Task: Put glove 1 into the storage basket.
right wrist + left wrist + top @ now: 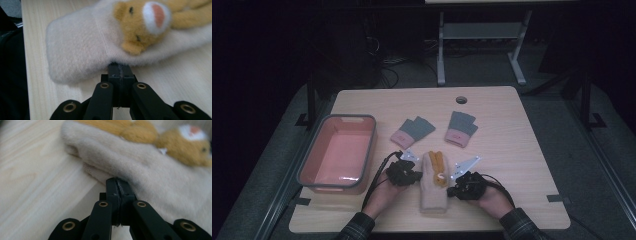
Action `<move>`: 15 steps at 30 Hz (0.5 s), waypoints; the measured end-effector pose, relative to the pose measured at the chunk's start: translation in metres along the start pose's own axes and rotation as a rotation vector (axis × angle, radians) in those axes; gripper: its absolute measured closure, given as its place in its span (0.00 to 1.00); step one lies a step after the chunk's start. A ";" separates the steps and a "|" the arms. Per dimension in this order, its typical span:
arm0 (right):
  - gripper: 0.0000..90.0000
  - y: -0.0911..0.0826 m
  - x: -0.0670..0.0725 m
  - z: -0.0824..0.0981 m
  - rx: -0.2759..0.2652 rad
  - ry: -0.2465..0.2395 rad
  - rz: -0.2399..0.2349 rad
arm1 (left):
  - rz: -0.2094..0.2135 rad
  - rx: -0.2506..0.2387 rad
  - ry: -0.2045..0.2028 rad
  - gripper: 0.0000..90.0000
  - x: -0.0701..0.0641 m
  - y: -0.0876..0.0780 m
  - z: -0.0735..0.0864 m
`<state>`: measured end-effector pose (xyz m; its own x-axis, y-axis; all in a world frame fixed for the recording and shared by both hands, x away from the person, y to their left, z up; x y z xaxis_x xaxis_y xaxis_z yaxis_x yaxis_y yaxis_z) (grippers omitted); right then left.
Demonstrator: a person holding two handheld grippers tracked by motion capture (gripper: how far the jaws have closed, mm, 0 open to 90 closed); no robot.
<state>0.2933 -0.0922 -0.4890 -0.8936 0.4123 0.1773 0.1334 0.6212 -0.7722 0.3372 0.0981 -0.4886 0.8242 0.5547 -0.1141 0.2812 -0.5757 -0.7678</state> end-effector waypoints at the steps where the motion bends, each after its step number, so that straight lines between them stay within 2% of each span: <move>1: 1.00 0.001 0.001 0.000 -0.001 -0.005 0.000 | 0.000 -0.002 0.004 0.98 0.002 0.001 -0.002; 3: 1.00 0.003 0.003 -0.002 0.000 -0.007 -0.007 | 0.006 -0.006 0.000 0.98 0.003 0.003 -0.006; 6: 1.00 0.007 0.004 -0.004 -0.007 -0.035 -0.015 | 0.006 -0.010 0.007 0.98 0.007 0.005 -0.013; 8: 1.00 0.009 0.006 -0.005 -0.006 -0.032 -0.017 | 0.011 -0.024 -0.001 0.98 0.008 0.008 -0.018; 9: 1.00 0.010 0.008 -0.006 -0.010 -0.030 -0.021 | 0.013 -0.016 0.009 0.98 0.010 0.009 -0.020; 12: 1.00 0.013 0.011 -0.010 -0.013 -0.029 -0.026 | 0.027 -0.023 -0.002 0.98 0.013 0.013 -0.026; 15: 1.00 0.018 0.014 -0.013 -0.022 -0.049 -0.029 | 0.038 -0.011 0.003 0.99 0.016 0.018 -0.031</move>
Point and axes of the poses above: each handheld gripper's, and its own axes: y roughly forward along the jaws, z roughly out of its underside, x roughly to its left, the point moved 4 cm from there along y, roughly forward along the jaws, and after that the axes turned 3 degrees about y, right-handed, at the moved point
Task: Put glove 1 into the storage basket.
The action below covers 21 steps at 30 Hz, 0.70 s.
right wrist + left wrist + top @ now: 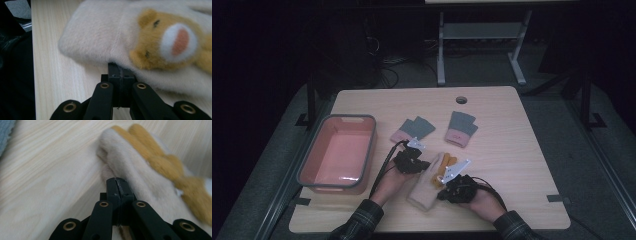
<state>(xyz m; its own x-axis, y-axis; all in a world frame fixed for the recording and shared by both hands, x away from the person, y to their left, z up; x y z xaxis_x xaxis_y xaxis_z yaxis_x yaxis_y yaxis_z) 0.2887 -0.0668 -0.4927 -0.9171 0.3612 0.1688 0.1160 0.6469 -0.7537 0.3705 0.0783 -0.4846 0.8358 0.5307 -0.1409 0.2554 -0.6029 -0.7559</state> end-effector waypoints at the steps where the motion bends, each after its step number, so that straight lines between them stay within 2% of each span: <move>1: 1.00 0.001 0.001 -0.001 0.001 -0.002 0.001 | 0.005 0.010 0.010 0.99 0.001 0.001 -0.001; 6: 1.00 0.008 0.007 -0.010 -0.009 0.010 0.000 | 0.021 0.011 0.008 0.99 0.002 0.008 -0.009; 8: 1.00 0.012 0.007 -0.013 -0.009 0.001 0.007 | 0.022 0.005 0.012 0.99 0.002 0.012 -0.011; 9: 1.00 0.014 0.006 -0.014 -0.011 -0.026 0.013 | 0.024 0.010 0.014 0.99 0.003 0.012 -0.011; 10: 1.00 0.014 0.009 -0.015 -0.009 -0.006 0.009 | 0.023 0.008 0.014 0.99 0.003 0.011 -0.011; 11: 1.00 0.013 0.008 -0.015 -0.015 -0.005 0.008 | 0.020 0.008 0.011 0.98 0.004 0.010 -0.010; 12: 0.98 0.012 0.006 -0.014 -0.015 -0.025 0.013 | 0.019 0.016 0.019 0.97 0.005 0.008 -0.010; 14: 0.91 0.008 0.007 -0.013 -0.022 -0.002 0.005 | 0.008 0.009 0.018 0.94 0.008 0.002 -0.010; 20: 0.77 -0.010 0.004 -0.002 -0.043 0.050 0.023 | -0.015 -0.033 -0.028 0.77 0.012 -0.018 -0.005; 21: 0.75 -0.014 0.004 -0.001 -0.050 0.075 0.023 | -0.016 -0.030 -0.022 0.75 0.013 -0.021 -0.003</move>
Point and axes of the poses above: each handheld gripper's, and its own axes: y roughly forward along the jaws, z roughly out of its underside, x roughly to its left, the point moved 4 cm from there along y, roughly forward along the jaws, and after that the axes turned 3 degrees about y, right-handed, at the moved point
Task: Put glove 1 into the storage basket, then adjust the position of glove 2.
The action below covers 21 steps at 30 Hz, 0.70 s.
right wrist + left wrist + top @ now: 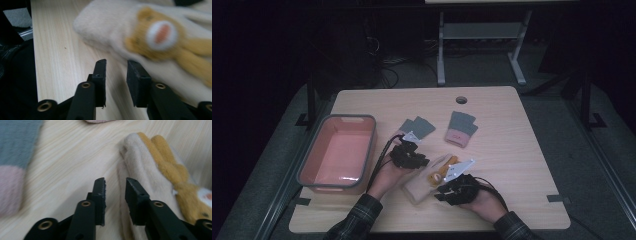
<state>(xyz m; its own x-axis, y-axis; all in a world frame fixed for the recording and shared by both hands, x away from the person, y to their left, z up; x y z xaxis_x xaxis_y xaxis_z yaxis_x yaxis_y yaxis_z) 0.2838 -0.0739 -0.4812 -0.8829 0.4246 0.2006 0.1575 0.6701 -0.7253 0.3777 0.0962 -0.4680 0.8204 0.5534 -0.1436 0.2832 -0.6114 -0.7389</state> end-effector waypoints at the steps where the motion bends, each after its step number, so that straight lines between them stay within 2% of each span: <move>1: 0.73 -0.004 -0.002 0.002 -0.006 0.006 0.006 | -0.004 -0.008 -0.007 0.71 0.000 -0.003 0.001; 3: 0.69 -0.012 -0.008 0.006 -0.019 0.009 0.031 | -0.012 -0.016 -0.010 0.65 0.000 -0.010 0.003; 6: 0.60 -0.024 -0.018 0.013 -0.038 0.050 0.058 | -0.009 -0.017 -0.004 0.54 0.000 -0.020 0.007; 9: 0.49 -0.033 -0.028 0.024 -0.038 0.086 0.101 | 0.016 -0.031 -0.005 0.43 -0.007 -0.028 0.010; 10: 0.44 -0.036 -0.032 0.028 -0.038 0.097 0.114 | 0.021 -0.029 0.006 0.39 -0.009 -0.031 0.011; 13: 0.29 -0.045 -0.045 0.042 -0.032 0.127 0.181 | 0.033 -0.039 0.014 0.30 -0.018 -0.036 0.014; 15: 0.26 -0.051 -0.056 0.051 -0.036 0.148 0.232 | 0.027 -0.047 0.017 0.25 -0.024 -0.038 0.016; 16: 0.22 -0.053 -0.061 0.056 -0.043 0.170 0.252 | 0.028 -0.044 0.028 0.22 -0.028 -0.038 0.017; 21: 0.16 -0.067 -0.085 0.073 -0.079 0.215 0.345 | 0.014 -0.039 0.078 0.14 -0.045 -0.036 0.019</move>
Point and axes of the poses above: each handheld gripper's, and its own axes: y roughly forward along the jaws, z roughly out of its underside, x roughly to its left, the point moved 4 cm from there along y, roughly forward along the jaws, and after that the axes turned 3 degrees about y, right-handed, at the moved point
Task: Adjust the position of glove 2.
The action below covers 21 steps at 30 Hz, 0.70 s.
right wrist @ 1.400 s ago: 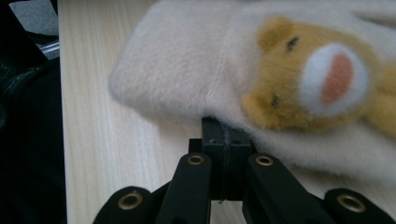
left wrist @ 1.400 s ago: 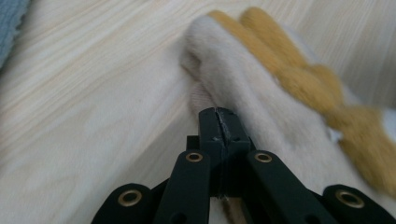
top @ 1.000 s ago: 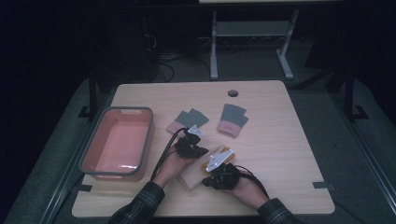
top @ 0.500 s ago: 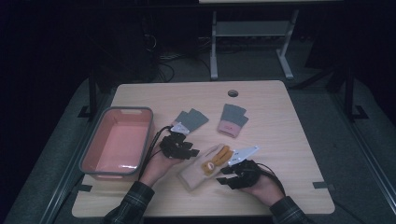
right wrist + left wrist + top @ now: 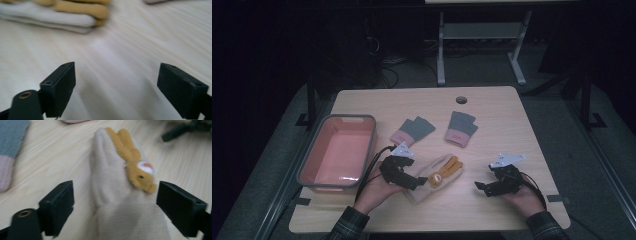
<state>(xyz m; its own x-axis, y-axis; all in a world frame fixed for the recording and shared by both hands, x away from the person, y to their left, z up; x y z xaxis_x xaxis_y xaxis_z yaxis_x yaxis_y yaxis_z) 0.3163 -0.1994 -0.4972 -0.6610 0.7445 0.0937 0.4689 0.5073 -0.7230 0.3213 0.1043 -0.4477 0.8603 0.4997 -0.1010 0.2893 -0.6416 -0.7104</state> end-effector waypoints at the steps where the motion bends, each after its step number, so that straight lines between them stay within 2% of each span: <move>1: 0.16 0.000 -0.005 0.001 -0.007 0.012 0.014 | -0.004 0.006 0.009 0.14 -0.003 0.002 0.000; 5: 0.15 0.005 -0.015 0.003 -0.008 0.007 0.074 | -0.017 0.031 0.045 0.14 -0.009 0.011 -0.002; 7: 0.10 0.008 -0.016 0.004 -0.004 0.016 0.072 | -0.011 0.045 0.059 0.14 -0.010 0.016 -0.002; 10: 0.10 0.009 -0.017 0.003 -0.017 0.015 0.086 | -0.002 0.064 0.068 0.14 -0.013 0.024 0.000; 16: 0.09 0.012 -0.016 0.003 -0.033 0.038 0.068 | -0.008 0.097 0.087 0.14 -0.013 0.039 0.005; 21: 0.09 0.013 -0.015 0.003 -0.040 0.045 0.067 | 0.005 0.122 0.094 0.14 -0.013 0.046 0.010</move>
<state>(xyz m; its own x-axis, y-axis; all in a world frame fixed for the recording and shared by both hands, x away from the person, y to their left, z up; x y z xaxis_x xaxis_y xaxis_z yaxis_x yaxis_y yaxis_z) 0.3303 -0.2054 -0.5101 -0.6010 0.7955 0.0773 0.5346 0.4720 -0.7010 0.3196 0.0741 -0.4865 0.8988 0.4363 -0.0425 0.2371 -0.5653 -0.7901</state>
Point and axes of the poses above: each handheld gripper's, and its own axes: y roughly forward along the jaws, z roughly out of its underside, x roughly to its left, the point moved 4 cm from there along y, roughly forward along the jaws, and after that the axes turned 3 degrees about y, right-handed, at the moved point
